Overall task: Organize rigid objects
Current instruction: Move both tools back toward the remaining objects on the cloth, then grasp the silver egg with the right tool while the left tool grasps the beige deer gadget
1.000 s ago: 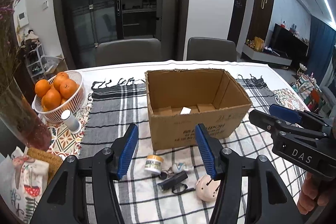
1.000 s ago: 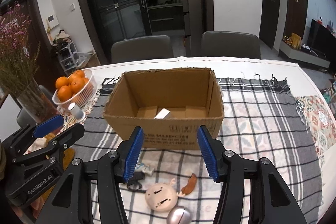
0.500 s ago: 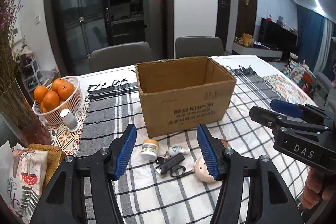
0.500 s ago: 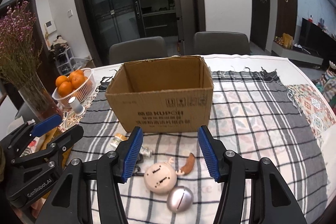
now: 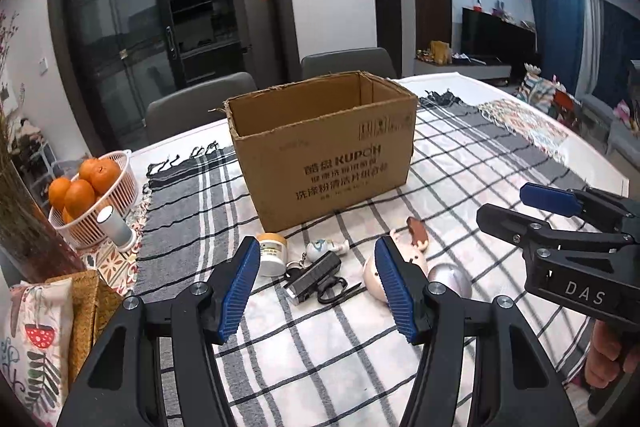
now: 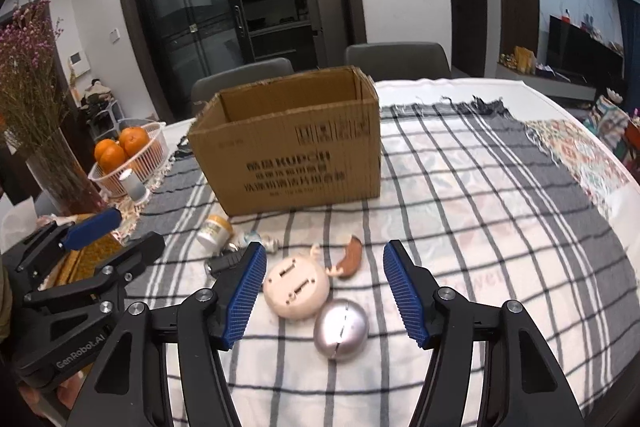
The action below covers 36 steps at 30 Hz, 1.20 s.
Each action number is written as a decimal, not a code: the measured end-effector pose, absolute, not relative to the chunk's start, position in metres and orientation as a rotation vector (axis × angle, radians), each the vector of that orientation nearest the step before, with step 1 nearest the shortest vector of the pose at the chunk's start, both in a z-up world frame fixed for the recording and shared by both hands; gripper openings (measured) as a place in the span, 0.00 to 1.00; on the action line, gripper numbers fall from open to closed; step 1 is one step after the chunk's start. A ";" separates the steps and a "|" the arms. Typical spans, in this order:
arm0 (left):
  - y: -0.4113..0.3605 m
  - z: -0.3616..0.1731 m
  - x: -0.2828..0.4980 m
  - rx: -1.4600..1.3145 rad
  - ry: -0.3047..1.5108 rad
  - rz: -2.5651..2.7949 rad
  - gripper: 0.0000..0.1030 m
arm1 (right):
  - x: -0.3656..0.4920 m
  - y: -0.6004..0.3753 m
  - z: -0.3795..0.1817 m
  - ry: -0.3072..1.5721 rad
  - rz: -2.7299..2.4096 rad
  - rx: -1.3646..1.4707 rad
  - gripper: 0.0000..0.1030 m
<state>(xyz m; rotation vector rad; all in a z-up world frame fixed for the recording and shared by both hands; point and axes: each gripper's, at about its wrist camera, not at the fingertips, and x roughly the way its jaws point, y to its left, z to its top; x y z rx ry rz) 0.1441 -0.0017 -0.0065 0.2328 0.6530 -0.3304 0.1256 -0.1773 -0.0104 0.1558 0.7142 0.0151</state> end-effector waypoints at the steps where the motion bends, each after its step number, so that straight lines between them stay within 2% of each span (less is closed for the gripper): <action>1: -0.002 -0.008 0.143 0.239 0.652 -0.335 0.57 | 0.124 -0.177 -0.014 0.720 0.008 0.152 0.60; 36: -0.031 -0.091 0.180 0.420 0.797 -0.687 0.63 | 0.134 -0.173 -0.113 0.991 -0.044 0.227 0.60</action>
